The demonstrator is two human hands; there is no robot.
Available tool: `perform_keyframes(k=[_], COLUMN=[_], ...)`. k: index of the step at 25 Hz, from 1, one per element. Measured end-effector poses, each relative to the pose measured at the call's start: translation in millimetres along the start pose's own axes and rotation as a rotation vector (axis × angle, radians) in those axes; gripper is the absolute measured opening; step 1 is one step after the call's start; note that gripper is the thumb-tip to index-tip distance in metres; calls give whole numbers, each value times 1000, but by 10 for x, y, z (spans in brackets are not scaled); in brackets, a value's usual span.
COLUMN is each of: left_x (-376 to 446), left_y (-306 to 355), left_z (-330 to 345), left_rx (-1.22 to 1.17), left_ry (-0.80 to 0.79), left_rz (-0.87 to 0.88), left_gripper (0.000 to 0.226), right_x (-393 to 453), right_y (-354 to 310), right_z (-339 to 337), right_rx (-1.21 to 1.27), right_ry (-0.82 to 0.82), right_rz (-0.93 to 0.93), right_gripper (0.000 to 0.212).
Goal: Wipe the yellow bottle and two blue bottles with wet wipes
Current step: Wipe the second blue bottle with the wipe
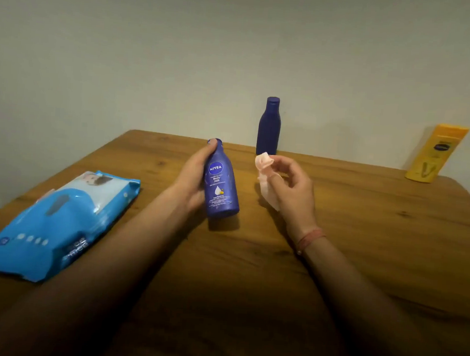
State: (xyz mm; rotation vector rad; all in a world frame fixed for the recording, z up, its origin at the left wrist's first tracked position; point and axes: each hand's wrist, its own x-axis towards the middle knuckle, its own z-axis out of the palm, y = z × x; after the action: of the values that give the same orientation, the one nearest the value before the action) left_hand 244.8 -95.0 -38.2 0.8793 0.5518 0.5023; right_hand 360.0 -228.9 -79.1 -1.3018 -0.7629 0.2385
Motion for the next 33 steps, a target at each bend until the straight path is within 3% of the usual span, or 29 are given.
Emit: perform_keyframes(k=[4, 8, 12, 18, 21, 24, 27, 29, 33], left_x=[-4, 7, 75, 145, 113, 17, -17, -14, 84], left_y=[-167, -298, -301, -141, -143, -216, -295, -290, -167], left_z=[18, -13, -51, -229, -220, -164, -95, -90, -185], left_rx=[-50, 50, 40, -179, -136, 41, 92, 48, -209], left_ry=[-78, -177, -131, -20, -80, -233, -256, -229, -122], left_rz=[26, -41, -53, 5, -46, -126, -112, -89, -8], left_gripper=[46, 39, 36, 40, 40, 38, 36, 36, 37], right_x=[-159, -136, -158, -215, -217, -195, -163, -169, -243], right_y=[-86, -103, -108, -122, -130, -133, -141, -134, -160], right_z=[126, 131, 128, 138, 130, 112, 73, 77, 146], right_rx=[-180, -378, -417, -511, -497, -442, -409, -417, -456], right_ry=[-131, -120, -160, -452, -443, -268, -122, -158, -398], right_rz=[-237, -323, -358, -370, -369, -348, -270, -281, -425], right_gripper=[19, 19, 17, 18, 16, 13, 12, 12, 15])
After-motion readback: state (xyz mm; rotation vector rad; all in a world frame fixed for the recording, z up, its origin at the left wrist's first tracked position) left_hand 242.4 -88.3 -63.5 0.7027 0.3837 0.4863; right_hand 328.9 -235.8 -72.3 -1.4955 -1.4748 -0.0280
